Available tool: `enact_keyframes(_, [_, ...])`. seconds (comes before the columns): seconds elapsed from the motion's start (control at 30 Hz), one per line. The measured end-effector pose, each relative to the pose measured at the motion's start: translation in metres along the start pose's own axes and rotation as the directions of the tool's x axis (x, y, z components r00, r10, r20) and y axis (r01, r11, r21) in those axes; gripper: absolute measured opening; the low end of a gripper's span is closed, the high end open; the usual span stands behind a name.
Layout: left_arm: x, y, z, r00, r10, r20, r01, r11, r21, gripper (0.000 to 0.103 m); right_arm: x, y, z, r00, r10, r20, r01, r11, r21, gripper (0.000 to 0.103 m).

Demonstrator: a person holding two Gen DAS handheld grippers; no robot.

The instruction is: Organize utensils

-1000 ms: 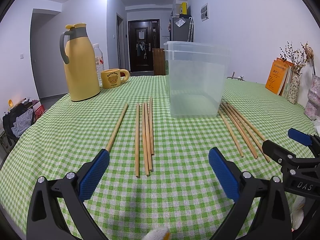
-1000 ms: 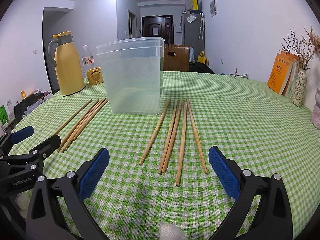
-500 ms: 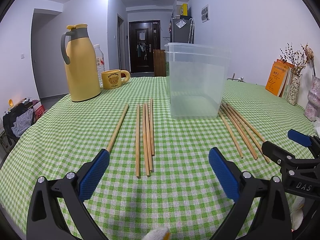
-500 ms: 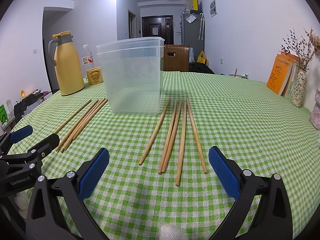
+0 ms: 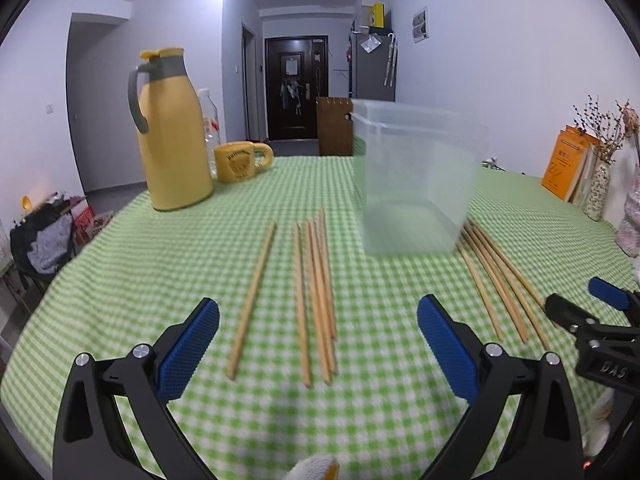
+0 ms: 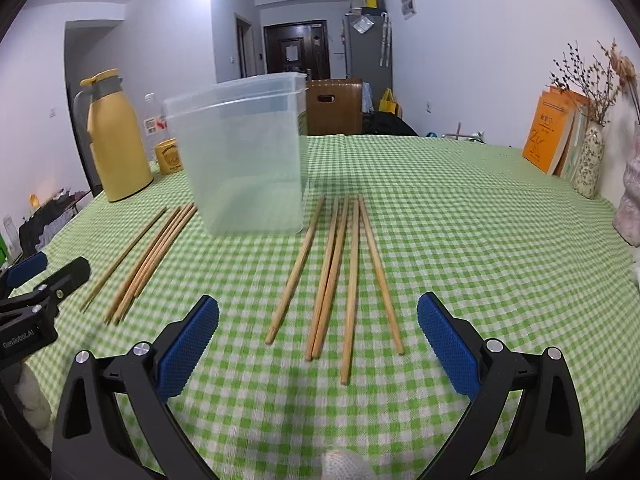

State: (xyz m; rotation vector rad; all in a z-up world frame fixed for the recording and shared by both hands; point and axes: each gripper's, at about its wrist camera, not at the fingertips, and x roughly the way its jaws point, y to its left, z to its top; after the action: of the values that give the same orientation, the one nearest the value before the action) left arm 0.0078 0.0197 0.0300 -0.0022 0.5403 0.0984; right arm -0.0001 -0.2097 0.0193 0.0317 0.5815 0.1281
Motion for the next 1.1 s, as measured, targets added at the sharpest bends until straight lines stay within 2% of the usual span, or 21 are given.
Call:
enact_keyframes(0.13, [0.010,0.006,0.013,0.999,0.032,-0.013,-0.032,0.999,0.034,0.096,0.009,-0.003,0.014,1.000,-0.022,-0.005,0.022,1.000,-0.001,0.096])
enact_keyframes(0.3, [0.035,0.021,0.027,0.996,0.039,-0.084,-0.036,0.999,0.037,0.096,0.023,-0.014,0.023,1.000,-0.004,-0.018,0.004,0.999,0.043,0.096])
enact_keyframes(0.5, [0.065,0.038,0.037,0.983,0.049,-0.177,-0.048,0.999,0.013,0.096,0.031,-0.015,0.019,0.997,-0.074,0.014,0.074,0.997,0.021,0.096])
enact_keyframes(0.6, [0.080,0.046,0.039,0.970,0.069,-0.235,-0.067,0.998,0.014,0.096,0.029,-0.017,0.016,0.997,-0.070,0.034,0.069,0.997,0.018,0.096])
enact_keyframes(0.87, [0.107,0.061,0.043,0.941,0.124,-0.315,-0.110,0.992,0.063,0.096,0.027,-0.020,0.016,0.996,-0.070,0.060,0.069,0.997,0.024,0.096])
enact_keyframes(0.97, [0.121,0.068,0.044,0.923,0.137,-0.360,-0.119,0.990,0.070,0.096,0.026,-0.020,0.016,0.995,-0.077,0.068,0.075,0.997,0.025,0.096])
enact_keyframes(1.1, [0.140,0.074,0.045,0.899,0.117,-0.422,-0.097,0.993,0.069,0.084,0.023,-0.016,0.015,0.993,-0.078,0.083,0.078,0.997,0.008,0.096])
